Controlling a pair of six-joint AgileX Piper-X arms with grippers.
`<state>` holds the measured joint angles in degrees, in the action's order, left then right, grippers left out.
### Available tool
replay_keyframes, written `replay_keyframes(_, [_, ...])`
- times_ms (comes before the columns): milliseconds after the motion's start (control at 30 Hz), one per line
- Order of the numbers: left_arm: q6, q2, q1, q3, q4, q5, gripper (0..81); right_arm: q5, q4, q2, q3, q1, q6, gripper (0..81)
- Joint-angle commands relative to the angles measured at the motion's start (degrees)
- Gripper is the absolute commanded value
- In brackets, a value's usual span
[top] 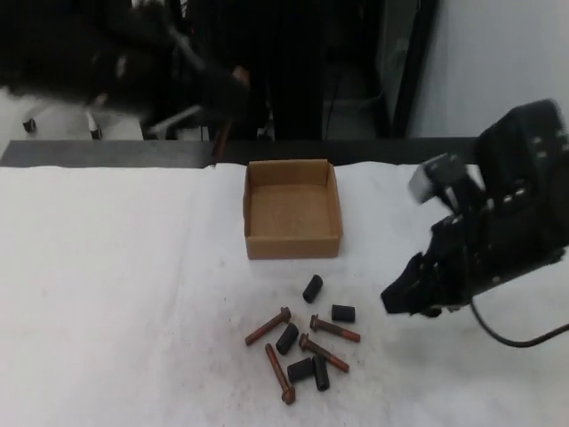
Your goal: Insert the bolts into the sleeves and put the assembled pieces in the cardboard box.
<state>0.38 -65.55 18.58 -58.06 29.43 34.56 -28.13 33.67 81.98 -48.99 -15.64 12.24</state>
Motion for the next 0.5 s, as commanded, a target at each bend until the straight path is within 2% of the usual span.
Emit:
replay_keyframes(0, [-0.4, 2.8, -1.5, 5.0, -3.9, 1.2, 0.4, 5.0, -0.5, 5.4, -3.6, -2.9, 5.7, 35.4])
replay_keyframes(133, [-0.9, 7.3, -4.6, 17.3, -16.5, 1.1, 0.4, 8.0, 0.0, 9.0, -8.9, -6.0, 10.5, 34.2])
replay_keyframes(267, [-0.9, 8.8, -6.3, 25.6, -27.3, -2.1, 0.4, 9.3, 0.0, 12.6, -14.2, -8.7, 15.2, 34.2])
replay_keyframes(400, [-0.8, 8.8, -6.5, 27.3, -27.8, -2.8, 0.4, 11.3, 0.5, 16.6, -18.3, -11.5, 19.2, 34.2])
replay_keyframes(467, [-0.8, 8.8, -6.5, 27.3, -27.8, -2.8, 0.4, 14.5, 2.3, 18.6, -19.9, -12.6, 23.8, 34.2])
